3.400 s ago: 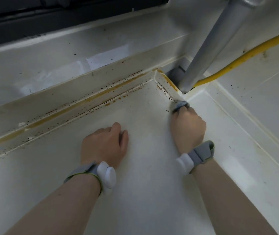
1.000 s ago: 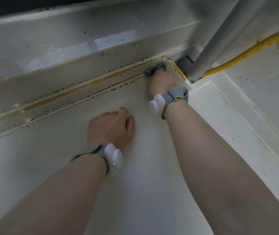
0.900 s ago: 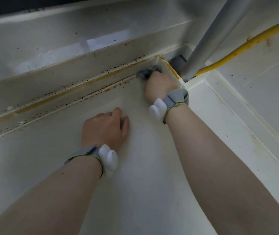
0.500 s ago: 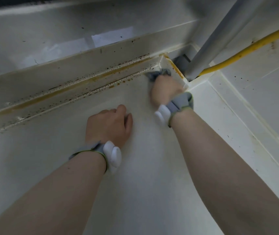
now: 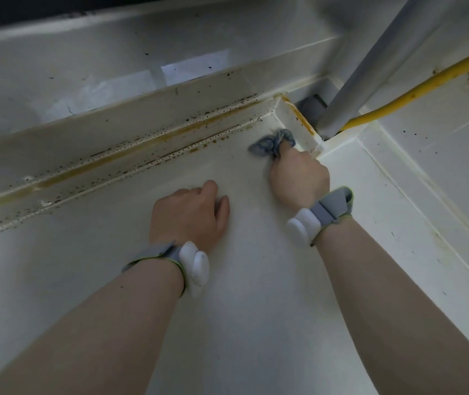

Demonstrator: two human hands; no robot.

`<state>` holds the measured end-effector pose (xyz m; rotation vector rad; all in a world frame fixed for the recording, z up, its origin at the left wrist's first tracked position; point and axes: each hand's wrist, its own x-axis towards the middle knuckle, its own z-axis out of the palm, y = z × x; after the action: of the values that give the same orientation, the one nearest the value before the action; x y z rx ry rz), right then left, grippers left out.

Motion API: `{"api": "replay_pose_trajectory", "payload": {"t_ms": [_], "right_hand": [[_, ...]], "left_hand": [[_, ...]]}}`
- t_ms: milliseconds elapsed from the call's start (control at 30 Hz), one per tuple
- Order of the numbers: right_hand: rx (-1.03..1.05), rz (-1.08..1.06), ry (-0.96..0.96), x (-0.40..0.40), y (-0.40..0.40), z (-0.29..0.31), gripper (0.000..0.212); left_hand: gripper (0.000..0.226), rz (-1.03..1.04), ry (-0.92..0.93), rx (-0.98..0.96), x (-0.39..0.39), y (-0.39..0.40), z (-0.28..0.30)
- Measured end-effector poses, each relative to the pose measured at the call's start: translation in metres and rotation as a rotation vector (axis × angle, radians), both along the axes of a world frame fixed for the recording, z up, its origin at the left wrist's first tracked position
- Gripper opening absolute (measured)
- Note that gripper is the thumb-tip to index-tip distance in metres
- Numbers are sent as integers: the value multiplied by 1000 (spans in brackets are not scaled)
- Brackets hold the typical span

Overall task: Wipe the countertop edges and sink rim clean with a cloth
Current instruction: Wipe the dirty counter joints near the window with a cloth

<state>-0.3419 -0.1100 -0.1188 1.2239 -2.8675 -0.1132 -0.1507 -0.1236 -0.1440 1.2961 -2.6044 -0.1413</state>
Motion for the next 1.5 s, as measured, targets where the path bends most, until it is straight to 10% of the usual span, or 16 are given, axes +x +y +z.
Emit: {"api": "replay_pose_trajectory", "payload": {"t_ms": [233,967,1333,1500], "right_hand": [[-41,152,-212,-27,-60,3,27],[-20,-64,33,-1,0,-5,31],[-473,51,81,-26,-34,41,24],[-133,61,-54,-29,-70,43,30]], "left_hand": [[33,25,0,-12,-1,2,-1],[32,10,1,-15,0,0,-3],[34,15,-12,-35,-1,1,1],[33,22,-18,30,-1,2,3]]}}
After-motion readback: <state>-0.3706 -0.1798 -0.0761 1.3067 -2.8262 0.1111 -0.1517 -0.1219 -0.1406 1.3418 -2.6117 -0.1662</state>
